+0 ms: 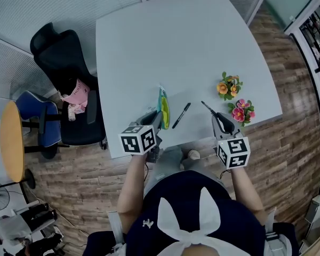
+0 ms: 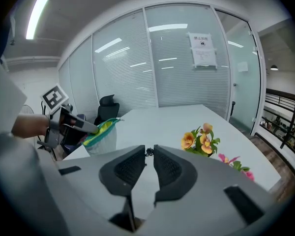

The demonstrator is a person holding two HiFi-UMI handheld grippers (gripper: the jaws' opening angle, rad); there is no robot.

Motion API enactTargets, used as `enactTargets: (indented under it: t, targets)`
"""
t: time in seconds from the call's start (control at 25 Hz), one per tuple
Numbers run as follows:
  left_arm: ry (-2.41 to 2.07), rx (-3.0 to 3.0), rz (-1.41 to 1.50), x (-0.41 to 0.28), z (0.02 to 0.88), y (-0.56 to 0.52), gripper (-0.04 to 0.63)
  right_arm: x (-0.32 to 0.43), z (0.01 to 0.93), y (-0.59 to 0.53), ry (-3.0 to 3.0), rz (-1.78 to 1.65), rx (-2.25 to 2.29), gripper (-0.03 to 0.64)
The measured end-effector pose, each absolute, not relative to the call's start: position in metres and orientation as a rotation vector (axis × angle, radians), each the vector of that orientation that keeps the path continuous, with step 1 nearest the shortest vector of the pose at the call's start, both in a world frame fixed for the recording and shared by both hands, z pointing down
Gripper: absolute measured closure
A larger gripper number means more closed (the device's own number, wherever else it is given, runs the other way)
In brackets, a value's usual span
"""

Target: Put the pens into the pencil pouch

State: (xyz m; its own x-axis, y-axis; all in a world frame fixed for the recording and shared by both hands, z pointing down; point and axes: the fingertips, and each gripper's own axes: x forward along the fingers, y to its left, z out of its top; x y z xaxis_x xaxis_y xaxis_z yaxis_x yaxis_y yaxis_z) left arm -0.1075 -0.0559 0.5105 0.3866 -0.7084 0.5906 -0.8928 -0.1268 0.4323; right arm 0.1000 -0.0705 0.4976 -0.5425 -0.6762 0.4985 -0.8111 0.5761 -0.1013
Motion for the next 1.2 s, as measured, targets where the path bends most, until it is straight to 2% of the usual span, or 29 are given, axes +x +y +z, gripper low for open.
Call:
enactTargets:
  t: [0.44,1.2]
  targets:
    - [-1.365,1.903,0.313,-0.104,0.512,-0.056,0.549,0.096,0.441,-0.066,-2.531,0.419,1.232,0.555]
    - [-1.364,1.902,0.318,-0.1,0.515,-0.052,0.549,0.075,0.408,-0.048,-2.674,0.434,1.127,0.557]
